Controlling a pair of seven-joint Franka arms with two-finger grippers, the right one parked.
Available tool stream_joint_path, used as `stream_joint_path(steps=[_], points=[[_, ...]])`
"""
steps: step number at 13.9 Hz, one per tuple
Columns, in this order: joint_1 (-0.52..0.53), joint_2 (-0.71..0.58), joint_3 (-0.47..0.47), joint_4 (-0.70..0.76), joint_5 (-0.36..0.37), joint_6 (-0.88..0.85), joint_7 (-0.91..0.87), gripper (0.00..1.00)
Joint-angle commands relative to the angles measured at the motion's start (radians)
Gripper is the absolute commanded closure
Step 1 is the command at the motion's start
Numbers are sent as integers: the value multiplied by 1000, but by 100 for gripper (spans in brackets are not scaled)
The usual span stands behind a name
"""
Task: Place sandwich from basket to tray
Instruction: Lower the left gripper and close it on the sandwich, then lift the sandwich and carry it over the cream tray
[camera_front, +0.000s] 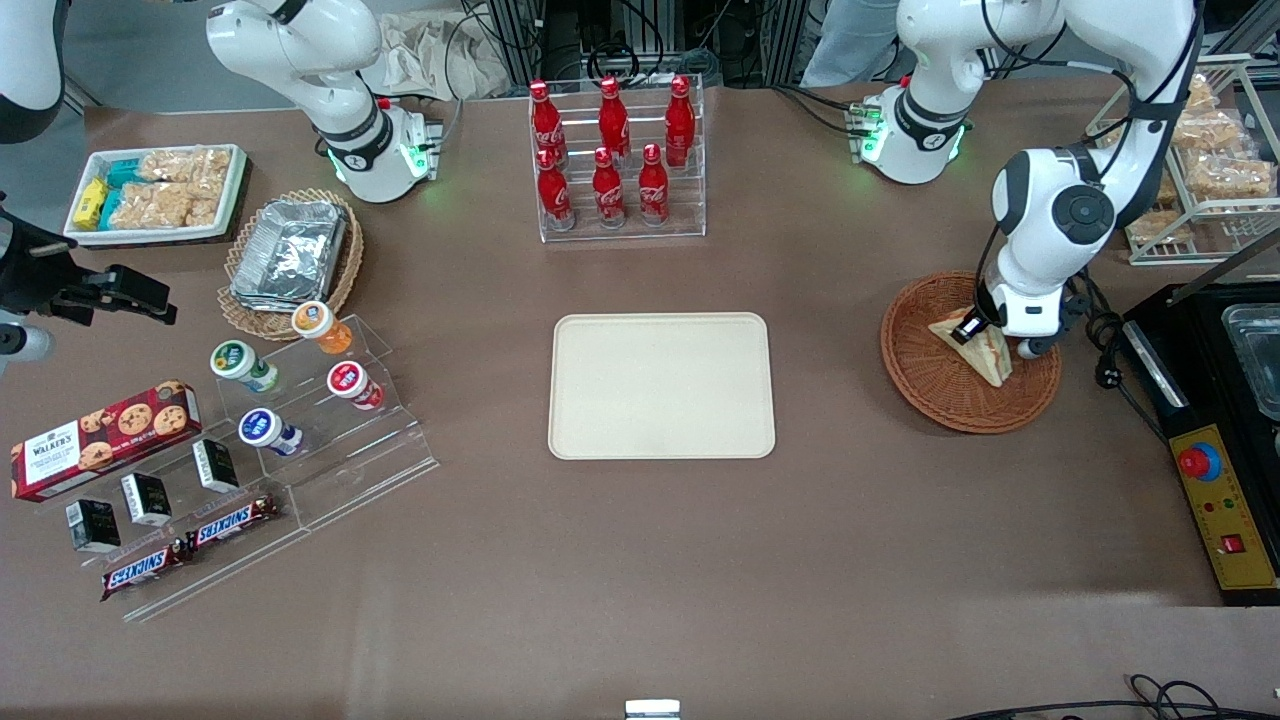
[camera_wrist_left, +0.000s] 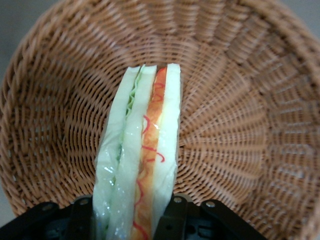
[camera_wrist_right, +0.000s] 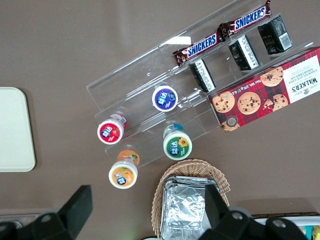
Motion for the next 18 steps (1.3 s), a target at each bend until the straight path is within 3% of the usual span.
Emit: stream_joint_path(steps=[1,4,6,8,12,18], points=[[-39,-195,-45,72,18,-324,28,100],[-139,-274,-58,263,-9,-662,108,100],[-209,-251,-56,455,-78,-858,159,100],[-289,-199,-58,580,-133,-920,148,100],[-482,-74,-58,638,-223,-760,119,100],[-647,213,-55,625,-197,-425,105,100]])
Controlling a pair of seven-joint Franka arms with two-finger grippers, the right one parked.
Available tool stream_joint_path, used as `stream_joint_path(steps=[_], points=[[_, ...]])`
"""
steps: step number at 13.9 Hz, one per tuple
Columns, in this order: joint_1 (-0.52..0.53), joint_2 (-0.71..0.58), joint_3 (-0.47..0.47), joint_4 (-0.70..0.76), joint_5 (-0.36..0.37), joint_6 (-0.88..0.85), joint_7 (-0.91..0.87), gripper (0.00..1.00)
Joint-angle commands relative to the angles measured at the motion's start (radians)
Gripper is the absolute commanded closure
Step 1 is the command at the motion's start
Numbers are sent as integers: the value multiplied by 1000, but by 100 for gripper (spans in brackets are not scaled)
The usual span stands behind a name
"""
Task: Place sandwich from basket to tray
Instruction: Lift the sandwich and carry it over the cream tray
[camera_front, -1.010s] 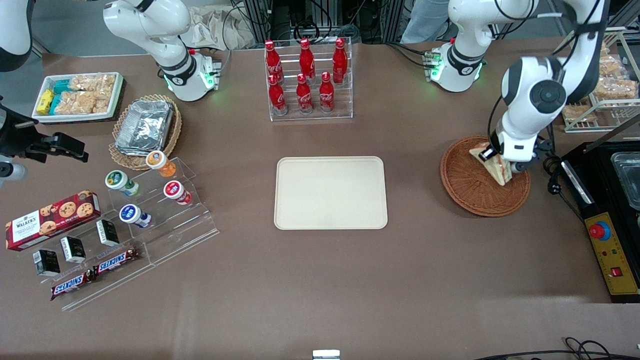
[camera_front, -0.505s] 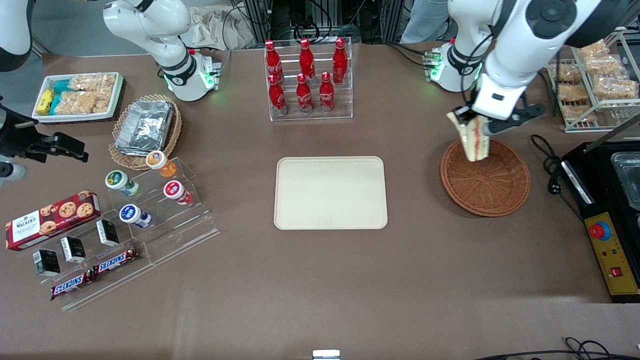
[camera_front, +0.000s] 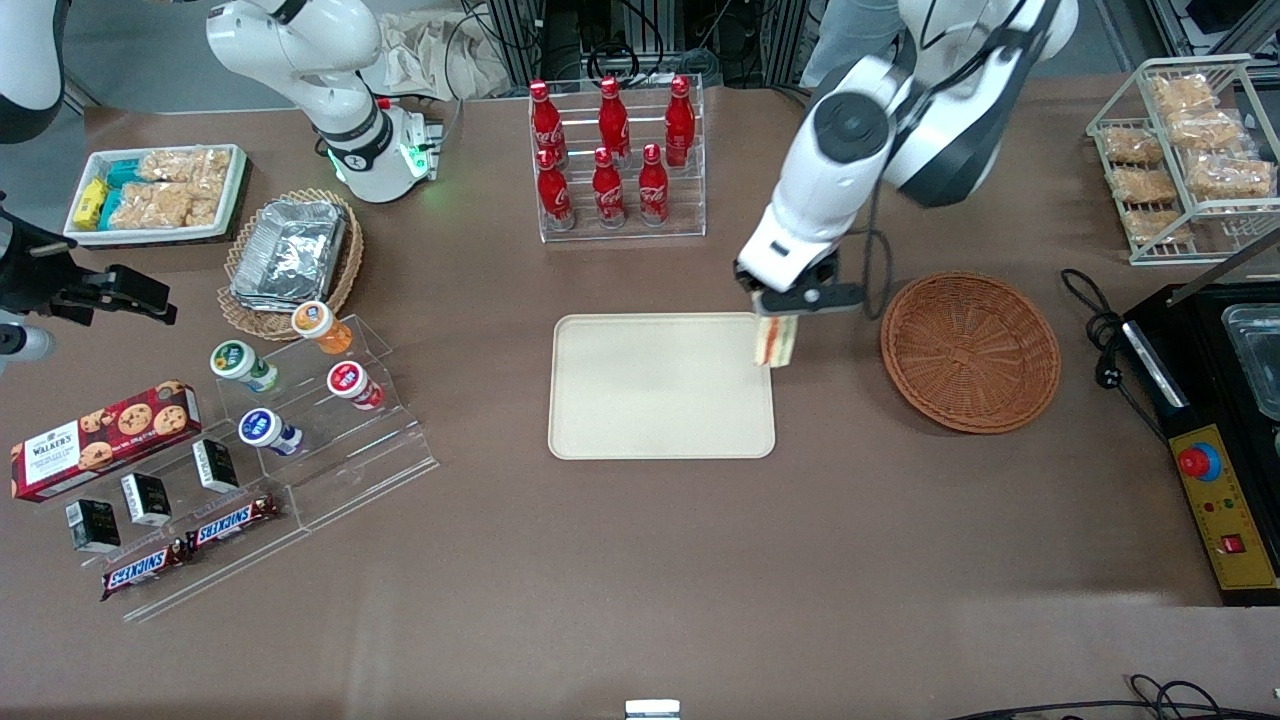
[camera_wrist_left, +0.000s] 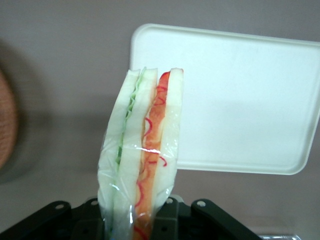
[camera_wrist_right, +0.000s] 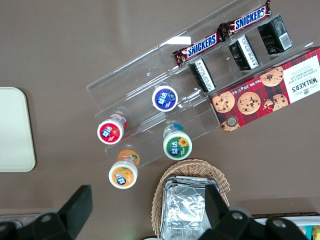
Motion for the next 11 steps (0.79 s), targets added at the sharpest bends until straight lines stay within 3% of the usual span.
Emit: stream_joint_path(steps=[1,6,11], points=[[-36,125,16,35,40,60,-4,100],[-36,256,17,35,129,134,-10,100],[-37,335,17,41,169,201,-10,100]])
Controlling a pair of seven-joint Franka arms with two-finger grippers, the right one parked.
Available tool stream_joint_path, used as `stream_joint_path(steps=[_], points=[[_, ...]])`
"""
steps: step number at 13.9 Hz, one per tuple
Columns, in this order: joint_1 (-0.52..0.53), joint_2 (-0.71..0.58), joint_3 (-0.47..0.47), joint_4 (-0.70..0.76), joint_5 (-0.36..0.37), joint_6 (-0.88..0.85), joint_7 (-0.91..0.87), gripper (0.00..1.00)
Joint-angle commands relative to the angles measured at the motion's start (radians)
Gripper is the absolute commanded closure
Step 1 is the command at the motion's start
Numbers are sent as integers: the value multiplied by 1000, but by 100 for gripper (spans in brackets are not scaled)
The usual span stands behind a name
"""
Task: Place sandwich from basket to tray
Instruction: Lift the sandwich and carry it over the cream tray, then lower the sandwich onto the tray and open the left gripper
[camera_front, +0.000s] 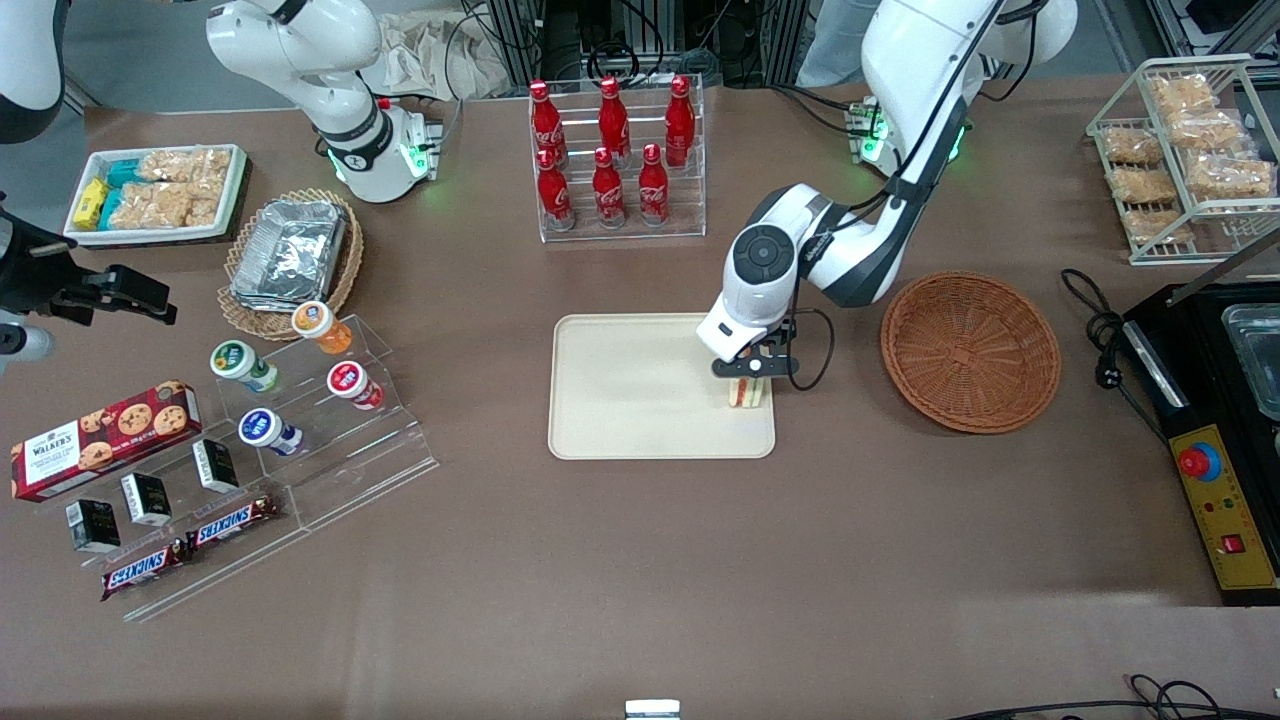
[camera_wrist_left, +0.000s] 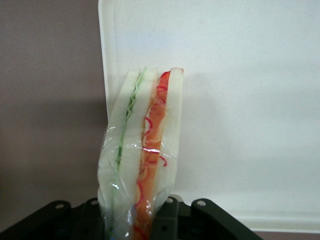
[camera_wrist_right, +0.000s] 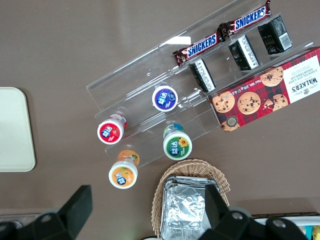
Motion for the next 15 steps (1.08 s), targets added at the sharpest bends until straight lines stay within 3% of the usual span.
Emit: stream_joint_path(steps=[1,2,3,4,8,13,15], points=[[-12,45,8,35,40,7,-10,100],[-10,49,8,40,44,7,-10,96],[-9,52,10,47,44,7,-7,38],[-9,53,10,61,44,4,-9,0],[-9,40,13,160,44,-40,-47,0],[11,26,19,554,31,-434,-58,0],[66,9,16,670,22,-537,-39,0]])
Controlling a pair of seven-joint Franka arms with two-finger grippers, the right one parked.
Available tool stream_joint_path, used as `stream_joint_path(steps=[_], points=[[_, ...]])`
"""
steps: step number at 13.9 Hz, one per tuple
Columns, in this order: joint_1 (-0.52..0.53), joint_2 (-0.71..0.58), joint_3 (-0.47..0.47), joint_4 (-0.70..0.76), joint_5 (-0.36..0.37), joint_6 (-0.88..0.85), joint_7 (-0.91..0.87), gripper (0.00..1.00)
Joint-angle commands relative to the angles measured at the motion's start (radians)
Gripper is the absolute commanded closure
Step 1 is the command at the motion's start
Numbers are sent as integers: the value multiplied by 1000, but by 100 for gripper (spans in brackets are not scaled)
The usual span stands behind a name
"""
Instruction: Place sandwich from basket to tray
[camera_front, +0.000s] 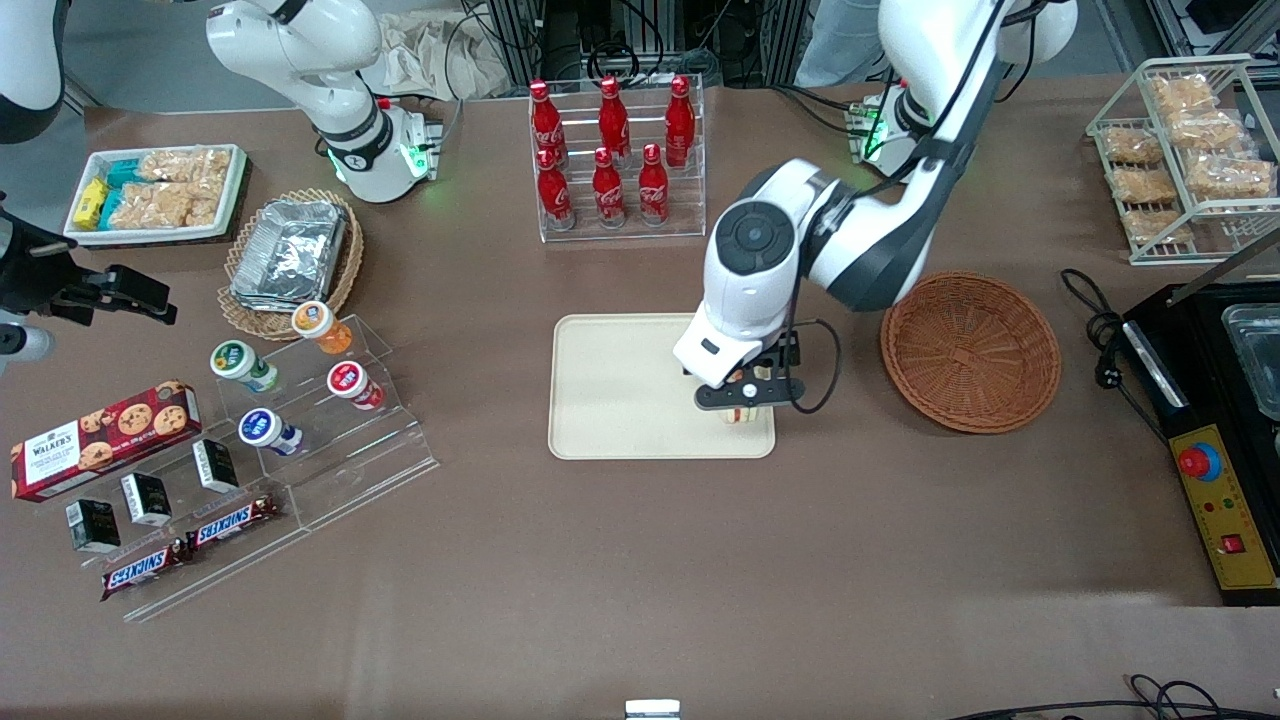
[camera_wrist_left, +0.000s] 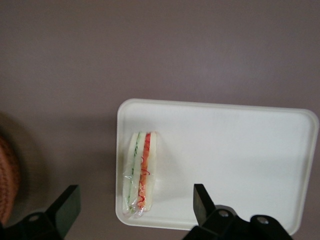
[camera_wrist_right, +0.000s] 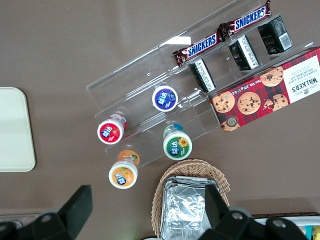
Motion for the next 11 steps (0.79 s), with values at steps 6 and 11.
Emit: stream_joint_path(steps=[6,11], points=[[268,-169,-4,142,-102,-343,396,0],[427,-287,31,113,-112,-397,545,0]])
